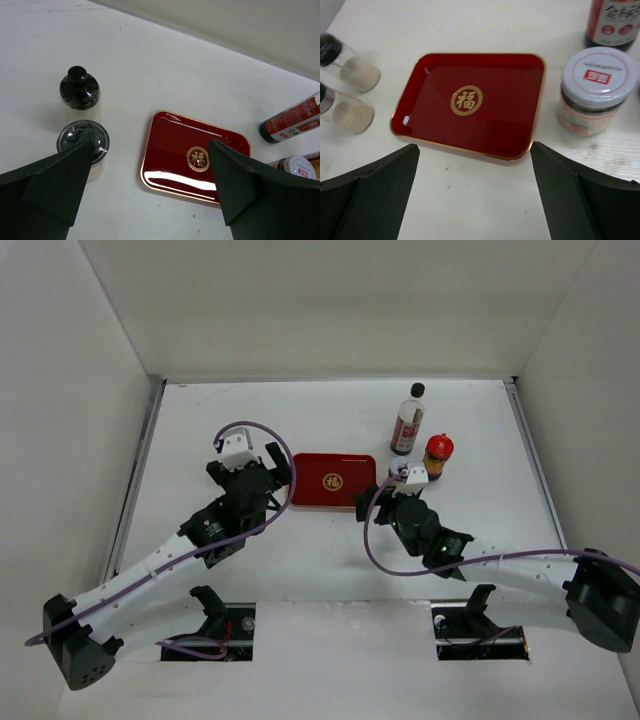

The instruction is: Organize the condiment bottles

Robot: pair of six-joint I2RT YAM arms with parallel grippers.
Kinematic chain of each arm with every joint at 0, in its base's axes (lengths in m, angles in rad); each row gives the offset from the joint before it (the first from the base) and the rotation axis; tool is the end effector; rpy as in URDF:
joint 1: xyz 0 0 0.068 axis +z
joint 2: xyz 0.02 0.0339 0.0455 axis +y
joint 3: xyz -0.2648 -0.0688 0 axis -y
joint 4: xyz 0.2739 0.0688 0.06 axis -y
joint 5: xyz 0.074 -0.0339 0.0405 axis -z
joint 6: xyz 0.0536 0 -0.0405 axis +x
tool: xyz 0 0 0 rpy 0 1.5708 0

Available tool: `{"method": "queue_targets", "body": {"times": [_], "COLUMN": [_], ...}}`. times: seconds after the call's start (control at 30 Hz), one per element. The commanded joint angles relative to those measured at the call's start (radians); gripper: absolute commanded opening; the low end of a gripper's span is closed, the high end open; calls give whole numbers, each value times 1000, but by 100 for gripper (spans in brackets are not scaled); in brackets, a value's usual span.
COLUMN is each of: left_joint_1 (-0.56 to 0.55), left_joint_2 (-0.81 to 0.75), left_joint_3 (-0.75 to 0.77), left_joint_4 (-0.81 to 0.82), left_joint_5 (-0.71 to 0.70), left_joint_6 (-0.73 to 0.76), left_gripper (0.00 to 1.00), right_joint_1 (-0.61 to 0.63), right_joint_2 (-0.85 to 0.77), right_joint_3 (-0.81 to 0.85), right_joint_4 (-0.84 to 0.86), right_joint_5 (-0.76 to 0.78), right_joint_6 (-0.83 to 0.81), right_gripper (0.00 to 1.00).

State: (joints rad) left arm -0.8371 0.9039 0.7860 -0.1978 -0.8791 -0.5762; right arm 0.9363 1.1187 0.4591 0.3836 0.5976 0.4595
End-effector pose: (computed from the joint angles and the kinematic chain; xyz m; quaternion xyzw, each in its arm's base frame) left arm 0.1901 -0.1492 0.3153 -0.1524 0.7588 -0.0830 0.6278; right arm 0.1851 0.2007 0.1990 -0.0075 0.7827 0.1905 0.5925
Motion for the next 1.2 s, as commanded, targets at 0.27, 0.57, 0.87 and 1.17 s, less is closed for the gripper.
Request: {"method": "queue_targets", "body": {"times": [0.27,0.57,0.87,1.17], "left_joint_1": [48,106,157,278], "left_joint_2": [-151,-212,-53,76], "left_joint_3": [-43,-102,-99,-107], "left_joint_4": [-87,-118,-138,-57], "left_joint_5": [-26,34,106,164], "left_joint_6": [-1,36,38,78], "left_gripper": [100,25,82,82], "right_joint_1": [81,55,23,22], "right_joint_2": [-54,-140,-97,-50], "right_joint_3": [-17,-59,-57,-56], "right_joint_4": [129,127,147,186], "right_joint_5": [-33,-88,-131,-163], "right_joint_6": [-13,4,30,30], "right_gripper": [100,20,77,90]}}
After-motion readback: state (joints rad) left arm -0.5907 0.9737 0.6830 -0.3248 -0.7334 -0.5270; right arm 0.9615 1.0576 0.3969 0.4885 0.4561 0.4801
